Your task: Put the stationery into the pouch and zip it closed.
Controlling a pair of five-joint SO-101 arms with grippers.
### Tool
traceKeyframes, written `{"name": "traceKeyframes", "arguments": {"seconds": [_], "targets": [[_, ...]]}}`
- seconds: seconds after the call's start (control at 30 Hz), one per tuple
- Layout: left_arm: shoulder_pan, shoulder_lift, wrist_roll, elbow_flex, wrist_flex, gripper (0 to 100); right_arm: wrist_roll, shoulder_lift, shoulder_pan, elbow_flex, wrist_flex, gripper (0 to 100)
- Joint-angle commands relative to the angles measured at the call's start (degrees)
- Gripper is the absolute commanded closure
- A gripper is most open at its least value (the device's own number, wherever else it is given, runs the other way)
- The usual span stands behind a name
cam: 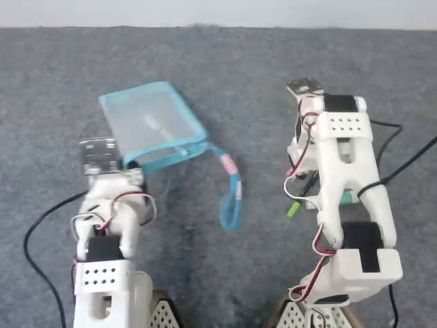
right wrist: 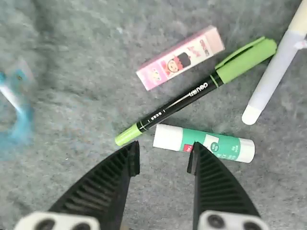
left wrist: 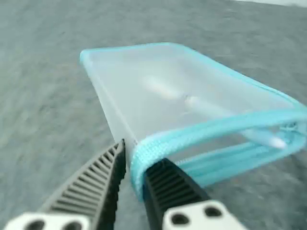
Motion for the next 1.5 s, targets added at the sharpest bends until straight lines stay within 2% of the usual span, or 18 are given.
{"name": "traceKeyframes", "arguments": {"seconds": [0.0,0.17,0.27,0.5,0.73,0.93,1.3,1.47], "targets": [[7.21,0.0,-4.04,-1.36,-2.2,99,1.32,-4.18,2.95,0.79,-2.15,83.7],[0.26,0.35,-0.88,-2.68,-2.37,99,1.49,-4.18,6.46,1.05,-2.95,83.7],[2.29,0.0,-1.05,-2.15,-2.2,99,1.49,-4.18,6.81,1.05,-3.03,83.7],[2.29,0.0,-1.32,-2.07,-2.2,99,2.64,-4.09,9.63,1.14,-3.47,83.7],[2.46,0.0,-1.32,-1.89,-2.2,99,4.92,-3.21,9.89,3.52,-14.29,84.0],[2.73,0.0,-1.41,-1.36,-2.46,99,9.32,4.35,10.59,1.58,-20.79,84.1],[2.9,0.0,-1.41,-1.36,-2.55,99,9.49,18.15,16.22,-8.0,-21.23,84.1],[2.9,0.0,-1.41,-1.36,-2.55,99,9.49,23.52,16.48,-12.31,-21.23,84.1]]}}
